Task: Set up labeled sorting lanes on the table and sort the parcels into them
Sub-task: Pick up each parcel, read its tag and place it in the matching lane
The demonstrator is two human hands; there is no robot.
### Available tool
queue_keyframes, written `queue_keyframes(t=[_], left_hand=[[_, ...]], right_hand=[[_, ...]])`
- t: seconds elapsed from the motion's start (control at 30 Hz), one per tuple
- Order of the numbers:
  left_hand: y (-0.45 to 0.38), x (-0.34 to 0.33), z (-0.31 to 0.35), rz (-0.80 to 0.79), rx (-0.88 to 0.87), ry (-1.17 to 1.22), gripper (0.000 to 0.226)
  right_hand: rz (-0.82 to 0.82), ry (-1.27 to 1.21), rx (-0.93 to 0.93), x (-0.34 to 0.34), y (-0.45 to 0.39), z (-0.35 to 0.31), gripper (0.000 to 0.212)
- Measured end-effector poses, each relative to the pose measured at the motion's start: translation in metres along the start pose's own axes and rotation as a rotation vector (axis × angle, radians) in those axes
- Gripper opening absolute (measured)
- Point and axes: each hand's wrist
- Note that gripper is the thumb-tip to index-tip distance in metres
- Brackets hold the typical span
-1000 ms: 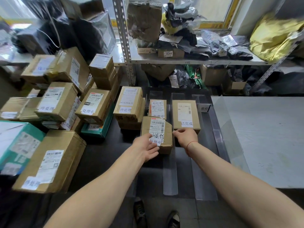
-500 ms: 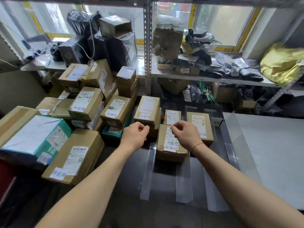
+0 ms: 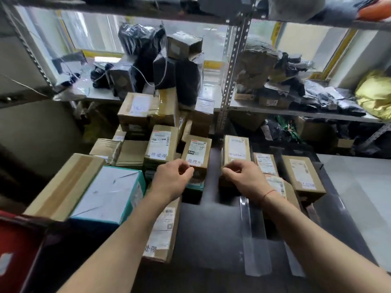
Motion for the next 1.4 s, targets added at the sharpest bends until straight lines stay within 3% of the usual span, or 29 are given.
queue_keyframes(t=[0.5, 0.8, 1.03, 1.17, 1.23, 1.4], left_hand=[[-0.097, 0.127, -0.067, 0.128, 0.157, -0.136, 0.026], [-0.235, 0.186, -0.147, 0.100, 0.190, -0.074, 0.024], [-0.309, 0.188, -0.202, 0.043, 0.287, -0.089, 0.048], [-0.330, 0.180, -0.221, -0.053, 0.396, 0.053, 0.069], [-0.334, 0.171, -0.229, -0.115, 0.468, 0.238, 0.075], [-0.338, 0.144, -0.240, -0.216, 0.516, 0.670, 0.048]], right_hand=[[-0.124, -0.082, 0.120, -0.106, -0.118, -0.102, 0.006], [-0.104, 0.139, 0.191, -0.185, -0.214, -0.176, 0.019], [-0.017, 0.567, 0.330, -0.234, -0.283, -0.188, 0.038], [-0.047, 0.753, 0.345, -0.251, -0.307, -0.177, 0.043], [-0.076, 0.802, 0.358, -0.257, -0.311, -0.170, 0.040], [-0.083, 0.814, 0.381, -0.260, -0.309, -0.155, 0.046]])
Point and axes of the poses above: each hand's wrist, its own y-axis away from the middle knuckle, its own x-axis out of the back of the hand, z = x × y, and after that the axes turned 4 degrees about -y, right-handed
